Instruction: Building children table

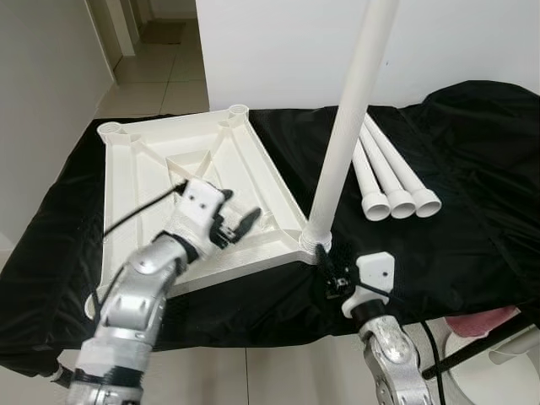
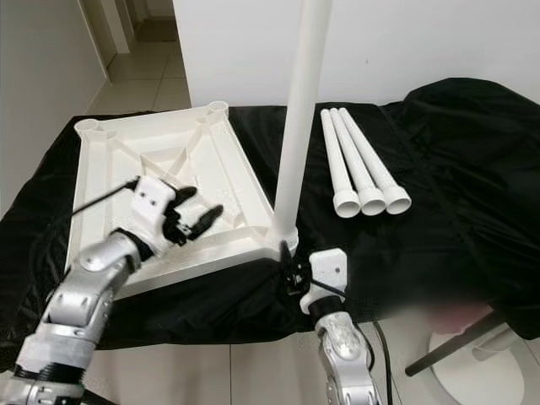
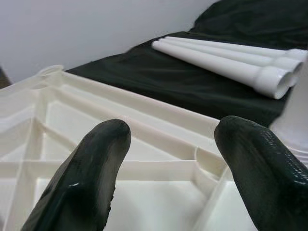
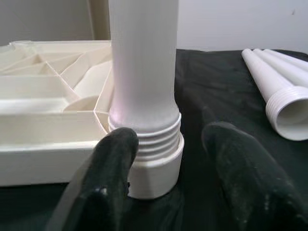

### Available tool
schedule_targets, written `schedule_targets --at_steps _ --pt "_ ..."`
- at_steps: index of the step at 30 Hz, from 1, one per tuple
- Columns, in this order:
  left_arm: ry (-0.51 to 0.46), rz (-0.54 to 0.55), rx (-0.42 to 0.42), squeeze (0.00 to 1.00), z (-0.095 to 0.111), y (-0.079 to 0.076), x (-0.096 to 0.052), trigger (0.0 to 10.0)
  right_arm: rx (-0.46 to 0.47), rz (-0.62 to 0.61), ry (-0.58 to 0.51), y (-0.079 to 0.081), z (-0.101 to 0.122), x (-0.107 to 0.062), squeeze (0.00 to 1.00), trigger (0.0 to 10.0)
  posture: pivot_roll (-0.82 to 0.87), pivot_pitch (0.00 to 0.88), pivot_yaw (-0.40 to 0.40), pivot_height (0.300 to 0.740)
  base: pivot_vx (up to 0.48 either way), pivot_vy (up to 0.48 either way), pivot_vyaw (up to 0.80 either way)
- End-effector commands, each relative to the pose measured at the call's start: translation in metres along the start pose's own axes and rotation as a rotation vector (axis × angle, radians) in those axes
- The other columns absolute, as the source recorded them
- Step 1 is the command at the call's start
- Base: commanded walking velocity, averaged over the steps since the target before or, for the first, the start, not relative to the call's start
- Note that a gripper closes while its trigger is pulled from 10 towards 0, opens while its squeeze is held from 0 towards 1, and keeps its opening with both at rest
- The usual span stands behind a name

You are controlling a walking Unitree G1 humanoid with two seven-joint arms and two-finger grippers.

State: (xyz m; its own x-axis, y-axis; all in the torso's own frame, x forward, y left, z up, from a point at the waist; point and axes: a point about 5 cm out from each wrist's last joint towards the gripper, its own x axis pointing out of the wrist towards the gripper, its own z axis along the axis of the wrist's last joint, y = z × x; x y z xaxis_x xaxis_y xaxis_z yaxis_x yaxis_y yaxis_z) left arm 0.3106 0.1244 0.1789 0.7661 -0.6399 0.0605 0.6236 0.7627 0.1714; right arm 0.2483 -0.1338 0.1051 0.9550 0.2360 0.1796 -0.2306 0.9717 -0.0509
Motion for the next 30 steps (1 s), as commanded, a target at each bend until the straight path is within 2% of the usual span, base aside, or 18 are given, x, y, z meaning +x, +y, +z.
schedule_targets --at_steps 1,2,3,4,9,13,21,26,28,30 --pt "0.006 0.091 -0.027 0.00 -0.001 0.007 0.002 10.0 0.018 0.045 -0.004 0.004 0.002 -0.002 0.00 0.0 -0.02 0.013 0.048 0.740 0.000 0.000 0.00" --pt "0.006 0.091 -0.027 0.00 -0.001 0.007 0.002 10.0 0.018 0.045 -0.004 0.004 0.002 -0.002 0.00 0.0 -0.02 0.013 0.048 0.740 0.000 0.000 0.00" --pt "0.004 0.092 -0.035 0.00 -0.001 0.008 0.002 10.0 0.029 0.067 0.000 0.006 0.002 -0.002 0.00 8.4 -0.02 0.013 0.048 0.740 0.000 0.000 0.00" --pt "-0.002 0.091 -0.051 0.00 0.000 0.008 0.003 10.0 0.044 0.091 0.003 0.008 0.002 -0.002 0.00 10.0 -0.02 0.013 0.046 0.740 0.000 0.000 0.00" --pt "-0.006 0.100 -0.081 0.00 0.000 0.009 0.005 10.0 0.077 0.215 -0.007 0.020 0.006 0.002 0.00 10.0 -0.02 0.008 0.039 0.740 0.000 0.000 0.00" --pt "-0.007 0.096 -0.077 0.00 0.000 0.008 0.005 10.0 0.091 0.243 -0.009 0.022 0.008 0.002 0.00 10.0 -0.01 0.007 0.031 0.740 0.000 0.000 0.00" --pt "0.007 0.085 -0.052 0.00 -0.003 0.004 0.008 10.0 0.125 0.302 -0.005 0.017 0.012 0.008 0.00 10.0 -0.01 0.003 0.027 0.740 0.000 0.000 0.00" --pt "0.000 0.082 -0.090 0.00 -0.003 0.002 0.007 10.0 0.140 0.330 -0.003 0.007 0.017 0.014 0.00 10.0 -0.01 0.001 0.023 0.740 0.000 0.000 0.00" --pt "-0.041 0.036 -0.207 0.00 0.002 -0.001 0.005 10.0 0.173 0.343 0.007 -0.002 0.020 0.016 0.00 10.0 -0.01 0.001 0.017 0.740 0.000 0.000 0.00" --pt "-0.059 -0.001 -0.262 0.00 0.004 -0.002 0.003 10.0 0.200 0.359 0.016 -0.011 0.022 0.018 0.00 10.0 -0.01 0.001 0.017 0.740 0.000 0.000 0.00"
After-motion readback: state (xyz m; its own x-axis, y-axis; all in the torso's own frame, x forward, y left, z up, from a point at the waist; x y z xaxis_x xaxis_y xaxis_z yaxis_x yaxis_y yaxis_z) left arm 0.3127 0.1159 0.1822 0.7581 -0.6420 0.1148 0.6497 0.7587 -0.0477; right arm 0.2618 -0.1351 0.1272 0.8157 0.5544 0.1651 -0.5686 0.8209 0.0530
